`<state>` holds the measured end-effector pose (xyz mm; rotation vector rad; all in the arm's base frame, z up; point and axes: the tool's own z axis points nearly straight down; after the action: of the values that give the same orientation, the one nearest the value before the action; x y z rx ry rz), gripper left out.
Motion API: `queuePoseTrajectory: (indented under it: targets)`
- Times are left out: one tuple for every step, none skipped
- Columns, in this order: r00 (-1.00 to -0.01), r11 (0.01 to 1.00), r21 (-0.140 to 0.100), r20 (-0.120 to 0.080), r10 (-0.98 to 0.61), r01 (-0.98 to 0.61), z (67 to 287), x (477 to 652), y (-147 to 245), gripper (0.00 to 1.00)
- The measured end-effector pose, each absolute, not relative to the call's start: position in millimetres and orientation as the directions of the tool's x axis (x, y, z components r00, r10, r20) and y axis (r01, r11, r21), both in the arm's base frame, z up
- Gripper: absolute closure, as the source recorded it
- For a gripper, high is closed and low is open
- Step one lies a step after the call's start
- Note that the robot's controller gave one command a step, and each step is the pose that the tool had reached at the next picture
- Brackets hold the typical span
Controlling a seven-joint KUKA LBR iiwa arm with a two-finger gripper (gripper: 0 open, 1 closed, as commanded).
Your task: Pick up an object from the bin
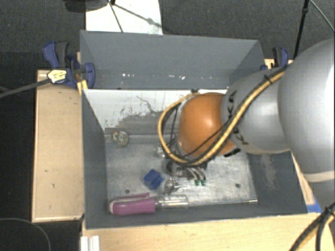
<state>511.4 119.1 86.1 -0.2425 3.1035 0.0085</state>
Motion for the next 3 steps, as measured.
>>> queuePoseTrajectory:
  targets:
    - [-0.984, 0.984, 0.001, -0.024, -0.177, -0.177, 75, 518.9, 122, 0.00]
    - [-0.985, 0.985, 0.002, -0.004, -0.174, -0.174, 72, 513.2, 122, 1.00]
    - [-0.923, 0.923, -0.004, -0.008, -0.384, -0.384, 130, 543.3, 70, 1.00]
